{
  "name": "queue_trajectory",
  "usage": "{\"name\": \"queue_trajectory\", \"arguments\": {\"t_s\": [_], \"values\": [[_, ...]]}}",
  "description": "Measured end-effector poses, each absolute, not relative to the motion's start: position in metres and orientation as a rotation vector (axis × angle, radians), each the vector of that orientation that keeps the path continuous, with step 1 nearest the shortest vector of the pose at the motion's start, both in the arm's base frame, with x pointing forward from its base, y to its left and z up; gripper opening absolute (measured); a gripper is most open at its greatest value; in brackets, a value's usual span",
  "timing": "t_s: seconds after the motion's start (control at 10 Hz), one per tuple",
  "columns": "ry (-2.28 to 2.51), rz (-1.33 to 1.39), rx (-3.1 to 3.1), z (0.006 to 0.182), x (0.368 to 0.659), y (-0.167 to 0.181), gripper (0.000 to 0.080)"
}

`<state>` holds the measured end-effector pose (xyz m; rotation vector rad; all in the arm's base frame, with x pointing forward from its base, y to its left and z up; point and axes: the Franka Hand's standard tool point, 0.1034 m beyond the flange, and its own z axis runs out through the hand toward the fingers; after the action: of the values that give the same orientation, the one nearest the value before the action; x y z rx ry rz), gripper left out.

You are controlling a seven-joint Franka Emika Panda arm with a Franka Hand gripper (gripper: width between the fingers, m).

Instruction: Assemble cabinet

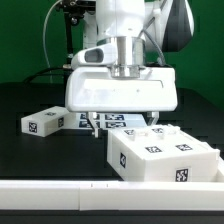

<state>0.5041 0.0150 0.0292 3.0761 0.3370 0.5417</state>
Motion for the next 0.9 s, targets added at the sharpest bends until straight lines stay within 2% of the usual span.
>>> {"name": "queue_trajectory", "arguments": {"t_s": [0.8,0.9], "values": [[0.273,0.435,3.155,0.017,0.499,0.033,0.0796],[0.272,0.434,3.155,0.017,0.499,0.033,0.0665]]}}
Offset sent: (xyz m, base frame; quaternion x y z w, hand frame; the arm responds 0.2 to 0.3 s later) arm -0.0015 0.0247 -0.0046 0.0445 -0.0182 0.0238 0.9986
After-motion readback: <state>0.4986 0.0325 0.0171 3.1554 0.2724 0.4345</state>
